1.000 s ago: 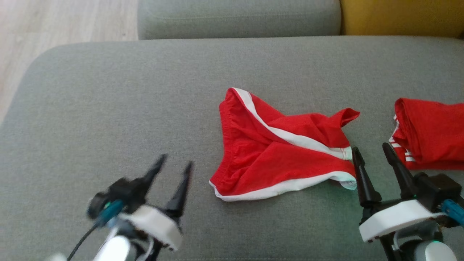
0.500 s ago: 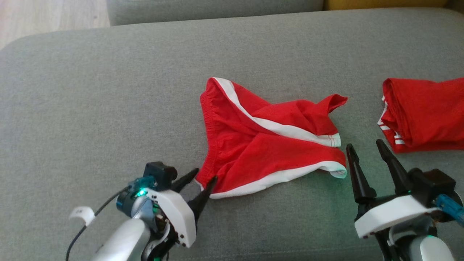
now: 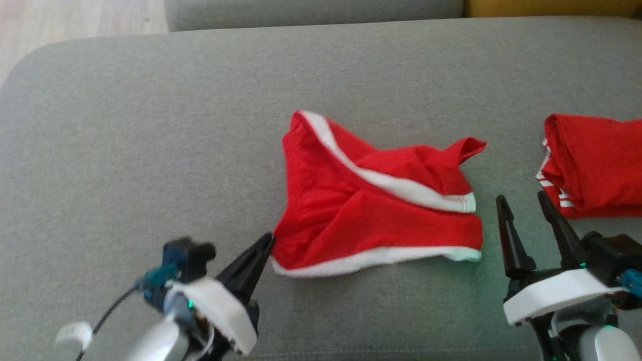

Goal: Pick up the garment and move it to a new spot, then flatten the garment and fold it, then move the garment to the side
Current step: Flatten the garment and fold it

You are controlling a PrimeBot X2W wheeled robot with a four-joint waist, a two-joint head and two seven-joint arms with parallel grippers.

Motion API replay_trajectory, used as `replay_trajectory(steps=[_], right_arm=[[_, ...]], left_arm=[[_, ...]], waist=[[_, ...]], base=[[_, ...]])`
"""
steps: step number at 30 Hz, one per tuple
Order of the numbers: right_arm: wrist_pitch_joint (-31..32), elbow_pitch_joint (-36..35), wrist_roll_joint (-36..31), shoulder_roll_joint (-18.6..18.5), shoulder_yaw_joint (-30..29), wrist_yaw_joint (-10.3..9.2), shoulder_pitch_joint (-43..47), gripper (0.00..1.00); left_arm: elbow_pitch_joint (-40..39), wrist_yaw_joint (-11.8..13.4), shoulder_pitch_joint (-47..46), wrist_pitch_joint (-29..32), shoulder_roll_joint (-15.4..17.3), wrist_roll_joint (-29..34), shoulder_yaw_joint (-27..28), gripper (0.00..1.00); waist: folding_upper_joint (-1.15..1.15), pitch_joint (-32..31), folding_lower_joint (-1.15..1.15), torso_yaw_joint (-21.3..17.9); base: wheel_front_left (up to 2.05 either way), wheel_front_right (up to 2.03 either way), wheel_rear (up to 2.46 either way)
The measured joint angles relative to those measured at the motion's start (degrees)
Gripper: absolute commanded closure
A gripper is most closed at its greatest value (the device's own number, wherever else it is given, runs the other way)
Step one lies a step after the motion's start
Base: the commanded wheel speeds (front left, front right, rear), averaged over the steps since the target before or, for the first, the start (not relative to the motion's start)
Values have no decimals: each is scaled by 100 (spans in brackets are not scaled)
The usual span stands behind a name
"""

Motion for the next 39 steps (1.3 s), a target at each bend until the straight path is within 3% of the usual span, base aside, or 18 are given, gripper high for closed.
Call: replay_trajectory(steps=[5, 15, 23, 31, 36, 37, 38, 39], right_arm=[[0, -4, 21, 0, -57, 0, 5, 0], [8, -38, 132, 1, -48, 0, -14, 0], [-21, -24, 248, 1, -3, 0, -176, 0], [-120, 36, 312, 1, 93, 0, -291, 0], [-174, 94, 312, 1, 63, 0, -393, 0], [-176, 107, 312, 1, 43, 0, -393, 0], [-177, 112, 312, 1, 22, 0, -393, 0], [-177, 112, 311, 1, 7, 0, -395, 0]], left_arm=[[-634, 291, 544, -46, 91, -136, 156, 100], [-938, 327, 340, -121, 12, -310, 322, 100], [345, 253, -747, -275, -389, -553, 592, 100], [2118, 230, -1733, -627, -604, -433, 735, 100], [2806, 170, -1997, -864, -690, -297, 725, 100], [2877, 144, -1997, -903, -723, -264, 715, 60], [2928, 130, -1995, -937, -749, -232, 702, 0], [2939, 129, -1994, -965, -764, -182, 693, 0]], waist=[[0, -14, 0, 155], [0, 102, 0, 72], [0, 317, 0, -323], [0, 648, 0, -673], [0, 730, 0, -739], [0, 722, 0, -723], [0, 709, 0, -703], [0, 694, 0, -681]], base=[[0, 0, 0], [0, 0, 0], [0, 0, 0], [0, 0, 0], [0, 0, 0], [0, 0, 0], [0, 0, 0], [0, 0, 0]])
